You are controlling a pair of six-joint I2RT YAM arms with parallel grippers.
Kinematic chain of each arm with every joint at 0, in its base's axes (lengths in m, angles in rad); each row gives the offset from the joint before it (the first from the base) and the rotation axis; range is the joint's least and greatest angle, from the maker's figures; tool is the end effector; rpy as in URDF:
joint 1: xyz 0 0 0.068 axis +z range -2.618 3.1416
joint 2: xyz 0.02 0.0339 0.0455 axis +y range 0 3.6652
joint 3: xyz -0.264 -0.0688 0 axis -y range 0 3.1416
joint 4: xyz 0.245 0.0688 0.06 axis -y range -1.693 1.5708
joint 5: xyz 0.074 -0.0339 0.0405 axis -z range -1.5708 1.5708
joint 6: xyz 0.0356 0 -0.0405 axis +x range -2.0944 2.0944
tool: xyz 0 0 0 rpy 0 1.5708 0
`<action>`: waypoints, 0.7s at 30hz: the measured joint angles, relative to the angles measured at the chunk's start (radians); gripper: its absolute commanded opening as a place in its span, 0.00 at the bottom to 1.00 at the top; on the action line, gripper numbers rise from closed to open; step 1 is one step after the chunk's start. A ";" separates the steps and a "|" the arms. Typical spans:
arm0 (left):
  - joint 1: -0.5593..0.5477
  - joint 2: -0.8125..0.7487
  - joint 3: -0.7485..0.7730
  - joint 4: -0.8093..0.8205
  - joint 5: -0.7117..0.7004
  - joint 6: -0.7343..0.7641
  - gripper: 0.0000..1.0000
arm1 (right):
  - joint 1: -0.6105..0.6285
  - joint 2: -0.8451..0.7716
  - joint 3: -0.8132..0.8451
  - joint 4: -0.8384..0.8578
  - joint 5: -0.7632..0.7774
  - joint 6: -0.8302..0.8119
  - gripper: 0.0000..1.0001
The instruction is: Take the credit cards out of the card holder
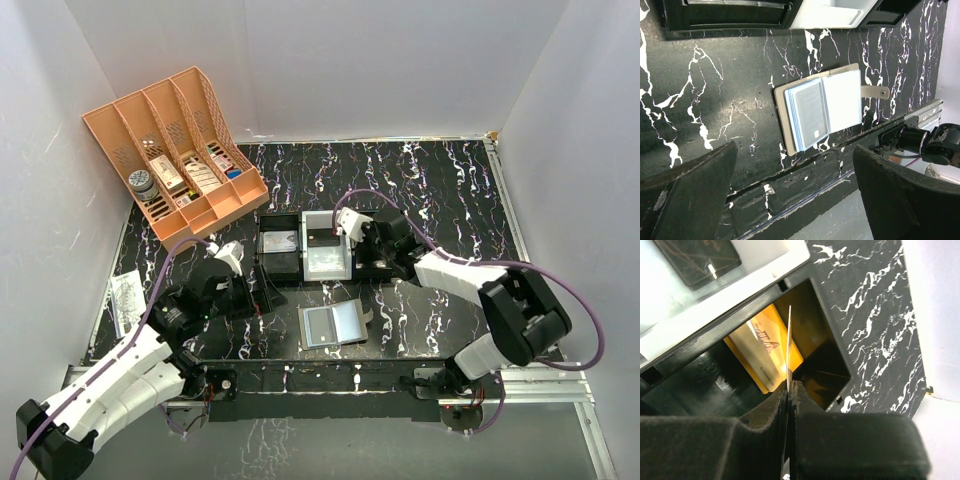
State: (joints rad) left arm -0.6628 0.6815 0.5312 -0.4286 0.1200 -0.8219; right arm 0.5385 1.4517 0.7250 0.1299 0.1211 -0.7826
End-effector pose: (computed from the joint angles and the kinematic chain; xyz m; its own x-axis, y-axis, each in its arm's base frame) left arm 0.1217 -0.1004 0.2426 -0.7989 -0.2988 -0.5219 0.1538 0.7374 -0.6577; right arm 0.2615 0.1512 0.1962 -0.0436 -0.8414 -0.5386 -0.6404 0.4374 -0.6314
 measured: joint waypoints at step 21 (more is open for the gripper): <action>0.000 -0.028 0.015 -0.054 -0.005 0.010 0.99 | -0.017 0.171 0.048 0.012 -0.069 -0.175 0.10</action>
State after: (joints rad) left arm -0.6628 0.6533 0.5465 -0.4824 0.1146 -0.8116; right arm 0.5213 1.6230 0.7727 0.1417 0.0517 -0.9581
